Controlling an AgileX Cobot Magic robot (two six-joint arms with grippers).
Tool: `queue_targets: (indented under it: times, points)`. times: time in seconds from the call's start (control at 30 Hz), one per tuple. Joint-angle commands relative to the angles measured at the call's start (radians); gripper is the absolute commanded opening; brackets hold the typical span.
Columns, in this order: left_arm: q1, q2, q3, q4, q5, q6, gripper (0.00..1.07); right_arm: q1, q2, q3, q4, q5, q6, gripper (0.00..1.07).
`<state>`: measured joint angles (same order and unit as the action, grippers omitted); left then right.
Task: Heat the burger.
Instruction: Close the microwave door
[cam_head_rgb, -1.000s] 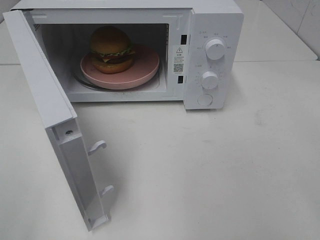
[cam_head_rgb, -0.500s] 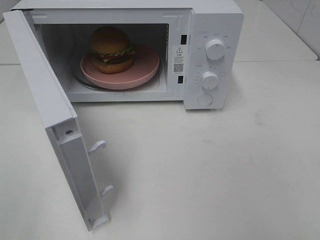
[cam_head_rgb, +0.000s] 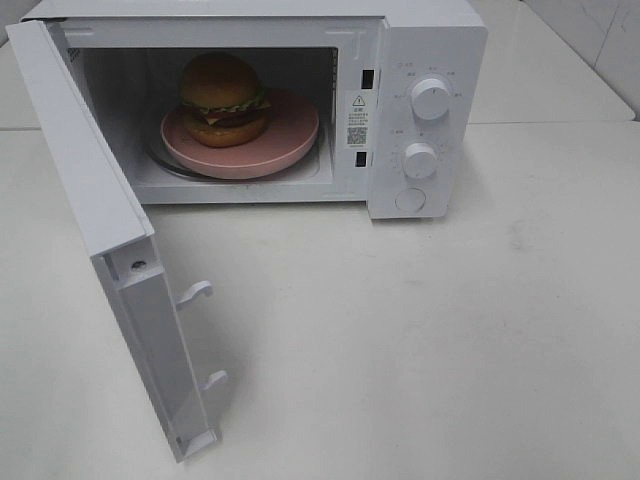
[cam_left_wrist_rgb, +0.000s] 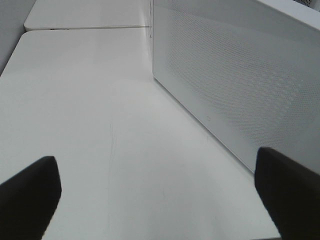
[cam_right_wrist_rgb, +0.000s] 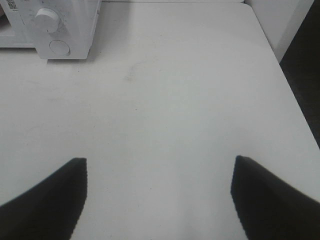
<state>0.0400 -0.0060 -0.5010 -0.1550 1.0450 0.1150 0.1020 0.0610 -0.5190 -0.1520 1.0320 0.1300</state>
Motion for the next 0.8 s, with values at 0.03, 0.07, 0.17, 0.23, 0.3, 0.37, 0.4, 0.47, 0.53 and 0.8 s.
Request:
queue_targets:
  times: [0.03, 0.07, 0.17, 0.23, 0.3, 0.37, 0.4, 0.47, 0.53, 0.8]
  points:
    - [0.002, -0.021, 0.004, 0.000, -0.007, 0.003, 1.03, -0.009, -0.066, 0.013, 0.017, 0.005, -0.009, 0.76]
    - [0.002, -0.021, 0.004, 0.000, -0.007, 0.003, 1.03, -0.009, -0.066, 0.013, 0.017, 0.005, -0.009, 0.76]
    - [0.002, -0.021, 0.004, 0.000, -0.007, 0.003, 1.03, -0.009, -0.092, 0.013, 0.020, 0.005, -0.014, 0.76]
    - [0.002, -0.021, 0.004, 0.000, -0.007, 0.003, 1.03, -0.009, -0.092, 0.013, 0.020, 0.005, -0.016, 0.76]
    - [0.002, -0.020, 0.004, -0.001, -0.007, 0.003, 1.03, -0.009, -0.092, 0.013, 0.024, 0.005, -0.019, 0.76]
    - [0.002, -0.020, 0.004, 0.000, -0.007, 0.003, 1.03, -0.009, -0.092, 0.013, 0.024, 0.005, -0.020, 0.76]
    - [0.002, -0.020, 0.004, 0.000, -0.007, 0.003, 1.03, -0.009, -0.092, 0.013, 0.024, 0.005, -0.020, 0.76]
    - [0.002, -0.020, 0.004, 0.000, -0.007, 0.003, 1.03, -0.009, -0.092, 0.013, 0.024, 0.005, -0.019, 0.76]
    - [0.002, -0.020, 0.004, 0.000, -0.007, 0.003, 1.03, -0.009, -0.092, 0.013, 0.024, 0.005, -0.019, 0.76]
    - [0.002, -0.020, 0.004, 0.000, -0.007, 0.003, 1.03, -0.009, -0.092, 0.013, 0.024, 0.005, -0.019, 0.76]
